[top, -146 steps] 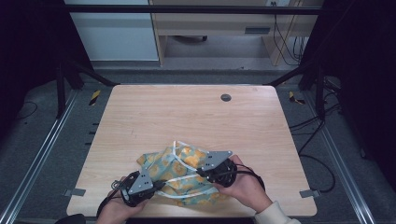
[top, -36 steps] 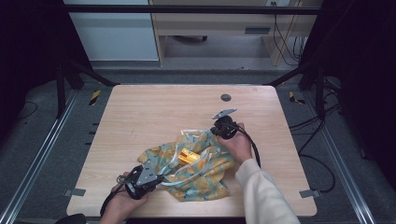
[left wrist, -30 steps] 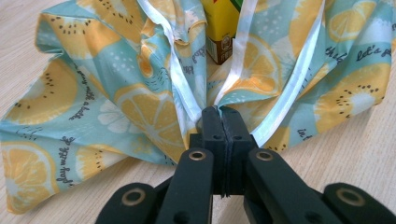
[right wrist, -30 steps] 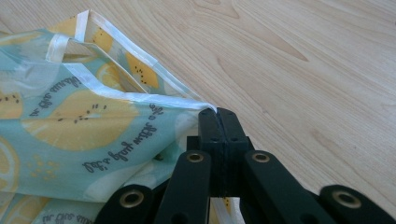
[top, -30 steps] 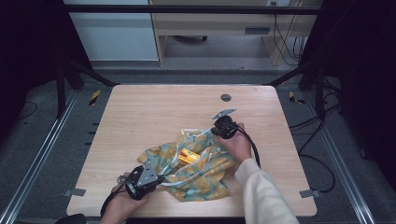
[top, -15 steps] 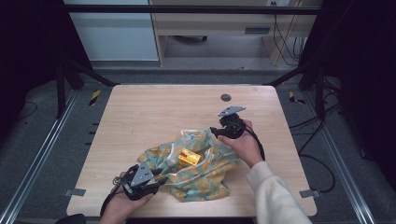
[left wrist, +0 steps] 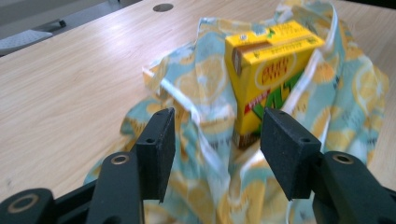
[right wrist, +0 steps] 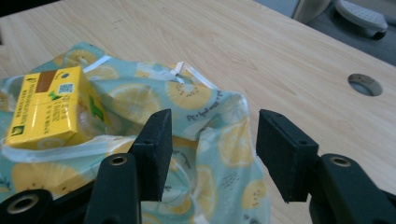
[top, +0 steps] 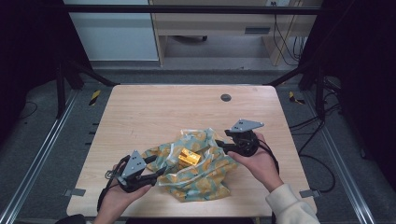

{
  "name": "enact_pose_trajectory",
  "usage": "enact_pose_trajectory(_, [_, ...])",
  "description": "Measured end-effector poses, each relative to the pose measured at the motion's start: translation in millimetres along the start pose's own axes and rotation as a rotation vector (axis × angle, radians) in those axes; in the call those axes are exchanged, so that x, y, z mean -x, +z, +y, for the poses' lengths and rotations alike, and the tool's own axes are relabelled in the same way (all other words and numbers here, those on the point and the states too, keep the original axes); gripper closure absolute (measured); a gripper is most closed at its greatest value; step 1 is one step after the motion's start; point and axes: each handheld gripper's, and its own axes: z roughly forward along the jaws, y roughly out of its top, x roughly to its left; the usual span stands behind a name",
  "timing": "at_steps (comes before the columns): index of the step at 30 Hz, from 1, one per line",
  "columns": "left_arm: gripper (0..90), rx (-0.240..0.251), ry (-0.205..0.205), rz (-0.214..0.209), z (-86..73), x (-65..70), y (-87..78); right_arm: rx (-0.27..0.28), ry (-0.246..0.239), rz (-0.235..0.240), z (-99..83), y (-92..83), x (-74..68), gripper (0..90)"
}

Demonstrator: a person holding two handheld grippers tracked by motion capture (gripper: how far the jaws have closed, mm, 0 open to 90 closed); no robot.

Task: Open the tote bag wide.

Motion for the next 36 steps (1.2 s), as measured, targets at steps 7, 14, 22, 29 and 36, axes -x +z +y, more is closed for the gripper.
enact_pose_trajectory(7, [40.9, -0.051, 0.008, -0.051, -5.6, 4.5, 24.0, 0.016, -0.003, 0.126, -26.6, -1.3, -6.6, 33.7])
enact_pose_trajectory(14, [40.0, -0.169, 0.040, -0.066, -22.0, 10.7, 42.6, -0.105, -0.024, 0.191, -55.8, 16.6, -13.8, 51.8])
enact_pose_trajectory(22, [42.1, -0.245, 0.043, -0.035, -31.3, 5.4, 48.5, -0.201, -0.066, 0.218, -82.0, 20.0, -22.8, 90.0])
enact_pose_trajectory(29, [45.6, -0.275, 0.041, 0.030, -34.7, -4.3, 45.1, -0.266, -0.091, 0.140, -97.9, 14.3, -20.9, 90.0])
enact_pose_trajectory(36, [32.2, -0.099, -0.012, -0.013, -22.9, -4.0, 22.5, -0.130, -0.025, 0.118, -93.9, -9.9, -16.9, 55.4])
